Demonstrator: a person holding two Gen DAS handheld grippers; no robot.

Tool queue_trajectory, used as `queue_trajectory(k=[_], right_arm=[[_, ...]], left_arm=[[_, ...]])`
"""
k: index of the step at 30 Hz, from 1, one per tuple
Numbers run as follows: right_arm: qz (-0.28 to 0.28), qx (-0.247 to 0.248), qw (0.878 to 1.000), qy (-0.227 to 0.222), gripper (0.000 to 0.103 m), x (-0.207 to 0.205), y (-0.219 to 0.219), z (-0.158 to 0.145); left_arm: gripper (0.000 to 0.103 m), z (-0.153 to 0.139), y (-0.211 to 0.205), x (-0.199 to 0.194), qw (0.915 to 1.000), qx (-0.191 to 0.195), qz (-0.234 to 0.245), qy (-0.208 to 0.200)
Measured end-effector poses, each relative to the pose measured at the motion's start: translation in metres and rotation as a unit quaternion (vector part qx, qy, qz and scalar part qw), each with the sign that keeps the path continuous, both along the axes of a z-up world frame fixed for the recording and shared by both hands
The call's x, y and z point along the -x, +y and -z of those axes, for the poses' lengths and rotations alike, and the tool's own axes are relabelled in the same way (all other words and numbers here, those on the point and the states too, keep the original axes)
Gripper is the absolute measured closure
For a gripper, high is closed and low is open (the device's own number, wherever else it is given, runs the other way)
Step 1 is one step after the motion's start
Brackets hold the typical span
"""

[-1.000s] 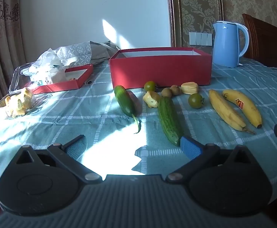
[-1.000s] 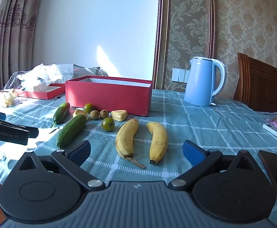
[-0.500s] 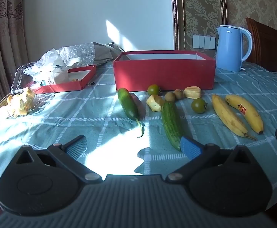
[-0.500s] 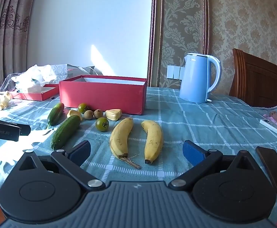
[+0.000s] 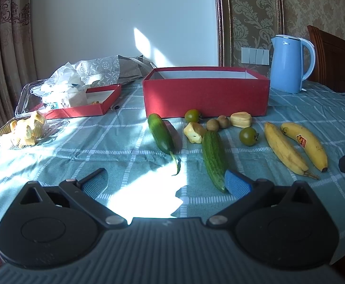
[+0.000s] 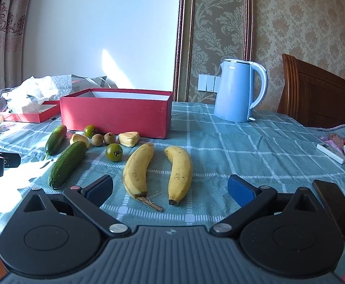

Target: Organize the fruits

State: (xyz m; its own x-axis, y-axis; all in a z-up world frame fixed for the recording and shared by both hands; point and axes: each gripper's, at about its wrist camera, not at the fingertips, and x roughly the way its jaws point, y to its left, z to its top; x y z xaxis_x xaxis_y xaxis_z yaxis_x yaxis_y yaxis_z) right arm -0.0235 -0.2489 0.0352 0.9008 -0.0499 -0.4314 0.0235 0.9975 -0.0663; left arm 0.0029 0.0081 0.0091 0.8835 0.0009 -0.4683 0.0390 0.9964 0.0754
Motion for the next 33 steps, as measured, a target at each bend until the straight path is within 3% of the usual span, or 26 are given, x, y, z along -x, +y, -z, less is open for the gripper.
queue_trajectory(k=[7, 10, 20, 33], right_arm=[[0.016, -0.031, 0.999, 0.017, 0.0, -0.015, -0.002, 0.001], [0.017, -0.033, 0.999, 0.022, 0.0, -0.019, 0.004, -0.002], [-0.039, -0.016, 0.999, 0.009, 0.0, -0.035, 0.032, -0.012], [-0.052, 0.008, 0.999, 0.007, 0.0, -0.032, 0.04, -0.013]], left_arm=[[0.0, -0.003, 0.003, -0.006, 0.9998, 0.005, -0.019, -0.008], [0.0, -0.002, -0.003, -0.011, 0.9994, -0.015, -0.026, -0.017], [0.0, 0.001, -0.018, -0.015, 0.9983, -0.046, -0.031, -0.015], [0.0, -0.002, -0.033, -0.008, 0.9971, -0.069, -0.013, -0.028]])
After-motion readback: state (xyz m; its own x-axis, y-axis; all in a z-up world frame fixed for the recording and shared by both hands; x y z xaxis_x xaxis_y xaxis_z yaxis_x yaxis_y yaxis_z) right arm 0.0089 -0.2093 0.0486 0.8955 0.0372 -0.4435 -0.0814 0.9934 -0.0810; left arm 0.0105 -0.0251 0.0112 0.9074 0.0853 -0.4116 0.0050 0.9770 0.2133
